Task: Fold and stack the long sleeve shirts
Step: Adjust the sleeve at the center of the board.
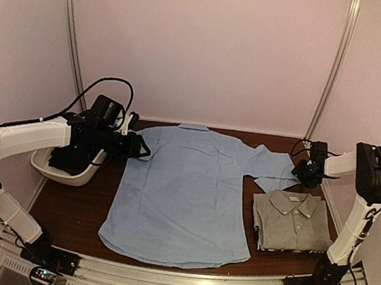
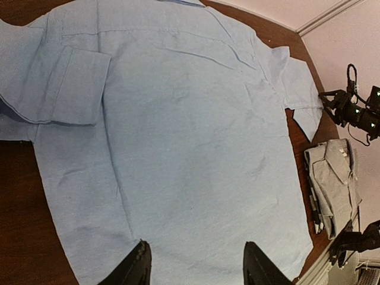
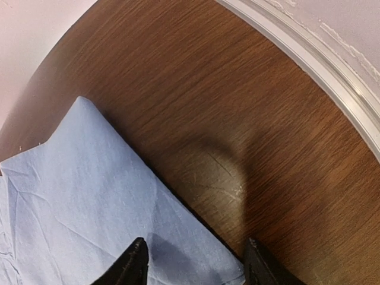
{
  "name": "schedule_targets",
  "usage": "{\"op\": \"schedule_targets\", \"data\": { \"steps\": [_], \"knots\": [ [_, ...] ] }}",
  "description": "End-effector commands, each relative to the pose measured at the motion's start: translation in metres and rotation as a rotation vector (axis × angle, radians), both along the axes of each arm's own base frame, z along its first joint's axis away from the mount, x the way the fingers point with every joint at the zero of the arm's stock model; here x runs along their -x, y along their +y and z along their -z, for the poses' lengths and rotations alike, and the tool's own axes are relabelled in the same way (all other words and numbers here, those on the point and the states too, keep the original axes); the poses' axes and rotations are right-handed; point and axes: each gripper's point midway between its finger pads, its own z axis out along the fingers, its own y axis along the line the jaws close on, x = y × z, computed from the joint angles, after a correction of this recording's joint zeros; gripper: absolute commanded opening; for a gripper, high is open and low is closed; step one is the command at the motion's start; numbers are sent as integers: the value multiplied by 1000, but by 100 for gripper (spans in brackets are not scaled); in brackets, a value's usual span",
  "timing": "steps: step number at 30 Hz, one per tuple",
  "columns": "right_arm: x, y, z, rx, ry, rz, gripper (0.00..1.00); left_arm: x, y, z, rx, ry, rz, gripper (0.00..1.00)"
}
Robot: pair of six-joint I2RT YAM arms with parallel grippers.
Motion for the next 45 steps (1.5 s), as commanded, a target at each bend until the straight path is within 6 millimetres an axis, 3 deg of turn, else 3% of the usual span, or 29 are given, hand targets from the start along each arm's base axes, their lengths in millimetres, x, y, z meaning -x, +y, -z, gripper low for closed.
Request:
{"op": "schedule_targets", "data": {
  "steps": [1, 9, 12, 16, 19, 23, 28, 30, 32, 34, 38, 42, 45],
  "knots": [
    [-9, 9, 0, 15, 4, -32, 50, -9, -5, -31, 40, -81, -5, 54],
    [-30, 32, -28, 48, -21, -109, 15, -9, -3, -32, 33, -81, -11, 54],
    [-38, 56, -45, 65, -50, -164, 4, -7, -1, -30, 29, -79, -14, 54],
    [-46, 91, -73, 96, -105, -240, 0, -7, -1, -29, 28, -75, -17, 54],
    [-51, 135, -92, 96, -148, -330, 0, -7, -2, -29, 30, -75, -15, 54],
    [-42, 218, -98, 111, -154, -496, 0, -8, -2, -28, 29, -73, -16, 54],
    [-13, 328, -72, 105, -104, -717, 0, -8, -3, -25, 30, -67, -15, 54],
    [-2, 357, -58, 106, -76, -776, 0, -8, -3, -23, 29, -60, -14, 54],
    [7, 378, -45, 103, -49, -824, 8, -7, -3, -22, 28, -58, -11, 54],
    [12, 389, -38, 94, -32, -851, 25, -6, -2, -21, 26, -59, -10, 54],
    [17, 390, -52, 66, -58, -862, 47, -4, -1, -21, 24, -61, -10, 54],
    [18, 376, -76, 66, -93, -831, 57, -4, -1, -19, 22, -58, -10, 54],
    [15, 348, -87, 60, -114, -770, 62, -3, -1, -19, 24, -58, -8, 54]
  ]
}}
